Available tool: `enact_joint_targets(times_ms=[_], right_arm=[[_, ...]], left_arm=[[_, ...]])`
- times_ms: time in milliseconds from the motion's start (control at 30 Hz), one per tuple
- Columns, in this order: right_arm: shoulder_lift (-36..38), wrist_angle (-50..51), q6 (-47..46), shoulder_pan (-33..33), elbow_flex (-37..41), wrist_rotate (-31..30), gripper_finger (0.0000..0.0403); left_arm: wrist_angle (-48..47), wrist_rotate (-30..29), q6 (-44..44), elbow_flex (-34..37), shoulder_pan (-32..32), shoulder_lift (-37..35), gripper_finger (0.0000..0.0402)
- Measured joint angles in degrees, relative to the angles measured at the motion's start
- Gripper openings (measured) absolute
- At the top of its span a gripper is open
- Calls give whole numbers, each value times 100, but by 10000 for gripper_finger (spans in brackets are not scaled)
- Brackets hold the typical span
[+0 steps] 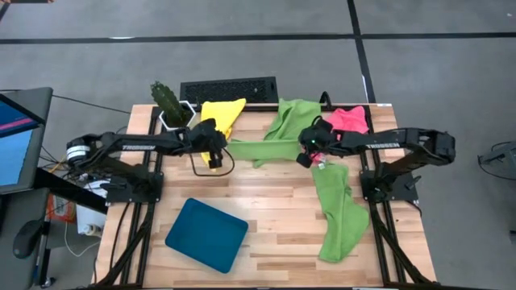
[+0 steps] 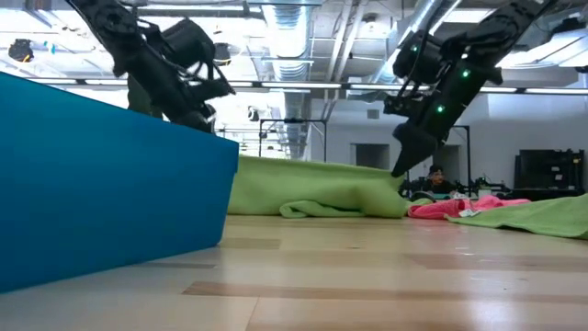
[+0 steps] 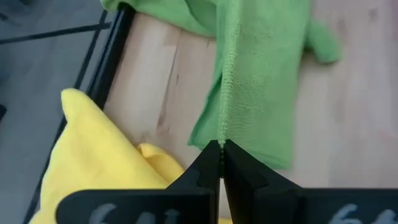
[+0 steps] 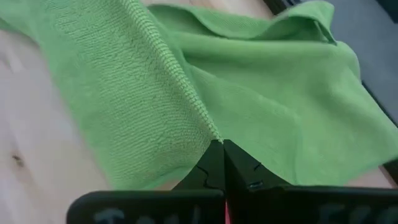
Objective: Fold microfiber towels
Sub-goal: Fold the top left green microfiber
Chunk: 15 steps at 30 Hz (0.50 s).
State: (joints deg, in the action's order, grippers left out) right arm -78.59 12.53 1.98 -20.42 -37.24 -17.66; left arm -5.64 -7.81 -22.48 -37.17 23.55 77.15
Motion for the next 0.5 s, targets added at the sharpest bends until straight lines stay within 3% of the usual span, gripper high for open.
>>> enact_joint_targets(times_ms=[167, 333, 500], right_arm=[[-20, 70, 0, -39, 14, -77, 13], [-288, -25, 87, -196, 5, -22, 13], [-656, -325, 155, -331, 9, -8, 20]], left_arm=[[803, -494, -118, 11, 24, 809, 0], [1092, -892, -99, -2, 35, 1132, 0], [1050, -663, -91, 5, 31, 1169, 0]])
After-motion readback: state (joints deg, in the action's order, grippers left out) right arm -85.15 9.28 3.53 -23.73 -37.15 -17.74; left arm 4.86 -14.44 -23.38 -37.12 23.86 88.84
